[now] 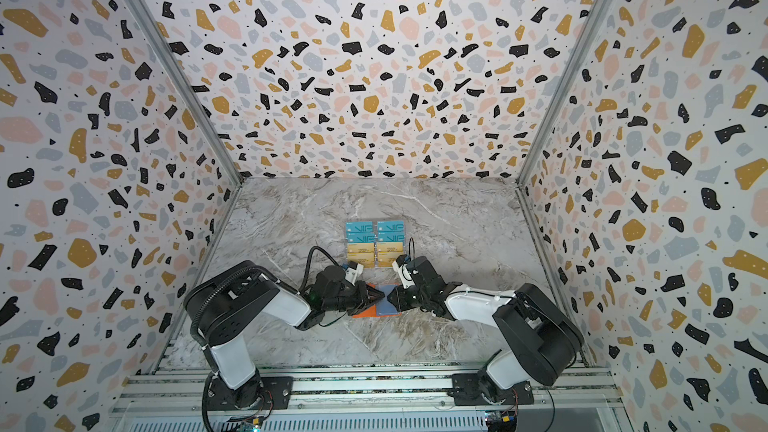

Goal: Put the credit cards into the card holder

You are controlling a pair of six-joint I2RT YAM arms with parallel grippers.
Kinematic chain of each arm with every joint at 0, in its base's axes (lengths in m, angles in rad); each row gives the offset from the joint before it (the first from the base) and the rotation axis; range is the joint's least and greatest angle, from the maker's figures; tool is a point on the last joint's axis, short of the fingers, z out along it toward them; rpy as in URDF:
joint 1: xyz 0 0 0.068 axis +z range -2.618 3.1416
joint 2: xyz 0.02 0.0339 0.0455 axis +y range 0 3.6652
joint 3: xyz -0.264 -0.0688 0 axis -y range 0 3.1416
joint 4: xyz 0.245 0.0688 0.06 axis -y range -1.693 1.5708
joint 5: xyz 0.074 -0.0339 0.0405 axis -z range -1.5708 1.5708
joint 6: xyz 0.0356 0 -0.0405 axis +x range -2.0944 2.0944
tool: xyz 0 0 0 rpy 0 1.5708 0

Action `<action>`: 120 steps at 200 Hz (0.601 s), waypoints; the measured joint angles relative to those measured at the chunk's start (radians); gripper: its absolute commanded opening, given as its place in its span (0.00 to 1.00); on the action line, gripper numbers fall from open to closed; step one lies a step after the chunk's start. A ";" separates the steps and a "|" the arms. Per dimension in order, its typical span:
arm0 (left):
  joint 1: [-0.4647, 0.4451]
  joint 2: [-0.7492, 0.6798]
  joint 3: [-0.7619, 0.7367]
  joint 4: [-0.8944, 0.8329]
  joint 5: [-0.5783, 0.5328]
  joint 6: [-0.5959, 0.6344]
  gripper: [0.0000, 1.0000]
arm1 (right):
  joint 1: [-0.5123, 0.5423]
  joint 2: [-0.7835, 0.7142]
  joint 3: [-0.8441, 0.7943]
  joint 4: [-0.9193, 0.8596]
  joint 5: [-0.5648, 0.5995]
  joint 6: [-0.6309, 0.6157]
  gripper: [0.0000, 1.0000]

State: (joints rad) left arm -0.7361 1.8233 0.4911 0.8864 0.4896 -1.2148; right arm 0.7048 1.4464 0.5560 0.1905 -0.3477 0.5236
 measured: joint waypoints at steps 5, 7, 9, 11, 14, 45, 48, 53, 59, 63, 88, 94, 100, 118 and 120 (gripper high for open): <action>0.000 0.002 0.001 -0.002 0.000 0.002 0.06 | -0.001 -0.012 0.000 0.001 0.000 0.002 0.19; 0.000 0.002 0.002 -0.002 -0.001 0.001 0.05 | -0.002 -0.018 0.000 0.001 0.000 0.003 0.19; 0.000 0.002 0.002 -0.003 -0.001 0.002 0.05 | -0.002 -0.021 0.000 0.001 0.000 0.003 0.19; 0.000 0.002 0.002 -0.004 -0.001 0.004 0.04 | -0.003 -0.024 0.000 0.001 0.000 0.003 0.19; 0.000 0.002 0.002 -0.004 -0.001 0.004 0.03 | -0.003 -0.030 0.000 0.000 -0.001 0.004 0.19; 0.000 -0.004 0.002 -0.007 -0.002 0.011 0.00 | -0.027 -0.051 -0.003 0.004 -0.008 0.009 0.19; 0.000 -0.006 0.001 -0.007 -0.002 0.011 0.00 | -0.030 -0.051 -0.005 0.004 -0.008 0.010 0.19; 0.001 -0.011 0.000 -0.007 -0.002 0.012 0.00 | -0.036 -0.051 -0.009 0.005 -0.011 0.010 0.18; 0.002 -0.017 -0.001 -0.007 -0.002 0.014 0.00 | -0.043 -0.051 -0.015 0.005 -0.015 0.011 0.18; 0.002 -0.022 -0.002 -0.007 -0.002 0.015 0.00 | -0.048 -0.051 -0.019 0.005 -0.017 0.011 0.18; 0.007 -0.054 -0.013 -0.006 -0.003 0.025 0.00 | -0.074 -0.042 -0.038 0.004 -0.028 0.010 0.18; 0.007 -0.060 -0.015 -0.008 -0.003 0.026 0.00 | -0.079 -0.037 -0.038 0.005 -0.031 0.010 0.18; 0.008 -0.065 -0.017 -0.009 -0.003 0.029 0.00 | -0.083 -0.032 -0.038 0.005 -0.034 0.009 0.18; 0.010 -0.075 -0.024 -0.010 -0.003 0.034 0.00 | -0.092 -0.024 -0.038 0.004 -0.040 0.006 0.18; 0.011 -0.076 -0.025 -0.010 -0.003 0.034 0.00 | -0.093 -0.023 -0.038 0.005 -0.040 0.006 0.18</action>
State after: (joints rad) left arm -0.7254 1.7473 0.4660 0.8761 0.4870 -1.1809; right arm 0.6117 1.4231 0.5182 0.1951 -0.3882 0.5297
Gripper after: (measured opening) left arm 0.045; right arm 0.179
